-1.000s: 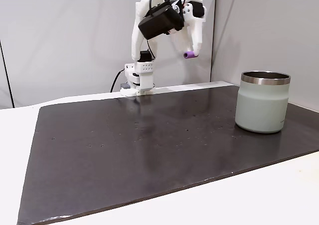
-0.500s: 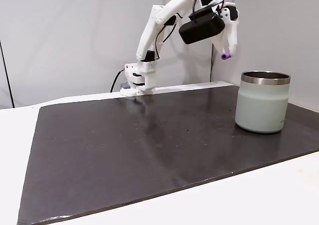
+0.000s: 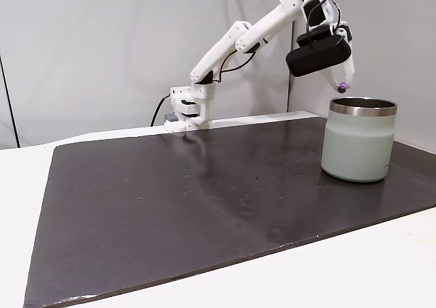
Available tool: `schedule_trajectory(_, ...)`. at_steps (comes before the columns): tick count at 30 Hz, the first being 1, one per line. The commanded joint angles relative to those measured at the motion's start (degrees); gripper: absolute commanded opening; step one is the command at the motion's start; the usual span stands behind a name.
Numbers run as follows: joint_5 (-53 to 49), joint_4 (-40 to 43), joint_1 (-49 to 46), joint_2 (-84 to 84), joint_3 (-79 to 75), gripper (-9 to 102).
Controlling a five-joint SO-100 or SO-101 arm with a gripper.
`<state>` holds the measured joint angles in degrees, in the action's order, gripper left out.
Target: Grasp a pengrip and put it in the cup.
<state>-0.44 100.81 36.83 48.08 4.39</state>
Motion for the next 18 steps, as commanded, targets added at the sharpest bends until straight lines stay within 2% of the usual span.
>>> schedule_trajectory(1, -0.6, -3.2, 1.0, 0.3, -4.8, 0)
schedule_trajectory(18, -1.1, -14.3, -8.9, 1.7, -8.6, 0)
